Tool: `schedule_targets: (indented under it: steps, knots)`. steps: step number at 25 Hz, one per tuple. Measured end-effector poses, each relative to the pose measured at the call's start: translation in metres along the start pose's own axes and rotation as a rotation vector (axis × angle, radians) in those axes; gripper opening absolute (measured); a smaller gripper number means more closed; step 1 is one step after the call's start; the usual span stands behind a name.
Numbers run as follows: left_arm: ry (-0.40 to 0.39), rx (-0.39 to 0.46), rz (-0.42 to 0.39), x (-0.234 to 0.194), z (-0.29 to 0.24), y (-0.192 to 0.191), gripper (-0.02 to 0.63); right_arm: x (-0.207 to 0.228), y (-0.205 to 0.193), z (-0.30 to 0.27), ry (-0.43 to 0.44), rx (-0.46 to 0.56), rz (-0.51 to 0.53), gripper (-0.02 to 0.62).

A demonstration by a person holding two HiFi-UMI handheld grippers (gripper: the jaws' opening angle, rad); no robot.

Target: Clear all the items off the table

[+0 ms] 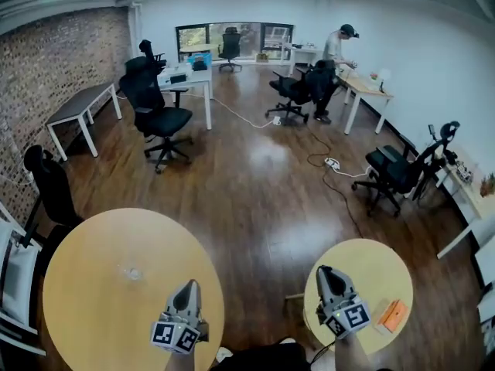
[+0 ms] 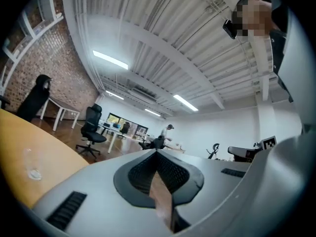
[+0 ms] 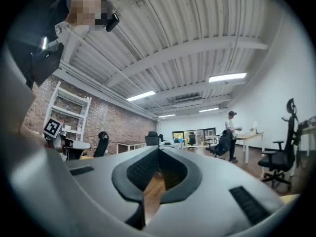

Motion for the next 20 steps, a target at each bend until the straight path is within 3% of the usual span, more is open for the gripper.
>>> schedule_targets:
  steps: [4,8,20]
  knots:
    - [-0.177,-0.016,-0.006,0.058,-0.064,-0.014,-0.008,0.063,-0.002,0.048,-0.166,0.015,-0.012,0.002]
    - [-0.305,-0.032,-0.009,0.106,-0.116,-0.026,-0.008,0.106,-0.01,0.092,-0.292,0.024,-0.022,0.002]
    - [-0.678,-0.161,0.002,0.272,-0.233,-0.091,-0.008,0.187,-0.028,0.248,-0.684,0.0,-0.017,0.002]
Point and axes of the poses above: the fingertips, and each gripper's own axes: z backward along the fingers, x to its right, y out of its top, the point moved 6 cm from there along z, backward along the fingers, and after that the axes turned 9 degrees about -x, right-handed, at the moved point
